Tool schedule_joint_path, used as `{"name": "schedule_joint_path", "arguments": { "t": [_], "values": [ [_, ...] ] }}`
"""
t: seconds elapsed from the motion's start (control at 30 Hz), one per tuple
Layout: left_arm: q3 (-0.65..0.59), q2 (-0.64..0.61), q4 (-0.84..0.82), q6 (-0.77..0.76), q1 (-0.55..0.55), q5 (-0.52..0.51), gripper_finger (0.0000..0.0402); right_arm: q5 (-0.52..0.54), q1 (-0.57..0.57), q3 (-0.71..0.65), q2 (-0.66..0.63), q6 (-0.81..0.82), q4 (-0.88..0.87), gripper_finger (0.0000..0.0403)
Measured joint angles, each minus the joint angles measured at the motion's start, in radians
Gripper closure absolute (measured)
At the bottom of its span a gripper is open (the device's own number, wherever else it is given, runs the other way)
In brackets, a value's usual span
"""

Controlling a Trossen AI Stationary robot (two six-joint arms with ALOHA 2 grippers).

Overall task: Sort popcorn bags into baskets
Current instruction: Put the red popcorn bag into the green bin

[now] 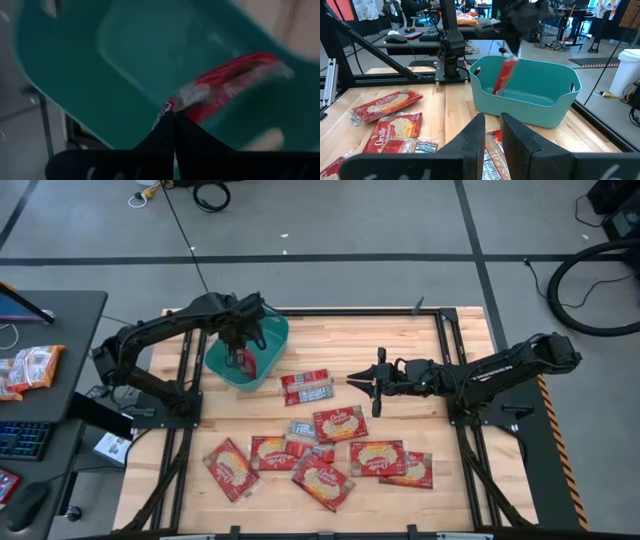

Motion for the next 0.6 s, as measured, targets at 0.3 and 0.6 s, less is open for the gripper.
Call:
{"name": "schedule_joint_path", "arguments": {
  "t": [0.3,0.6],
  "values": [
    [0.0,0.032,0.094,0.003,0.034,-0.001,0.0397,0.0,0.0,0.0,0.0,0.0,-0.002,0.0337],
    [0.0,0.142,0.138,0.024,0.056,0.002,0.0396,0.0,0.0,0.0,0.0,0.0,-0.002,0.0337]
  ]
}}
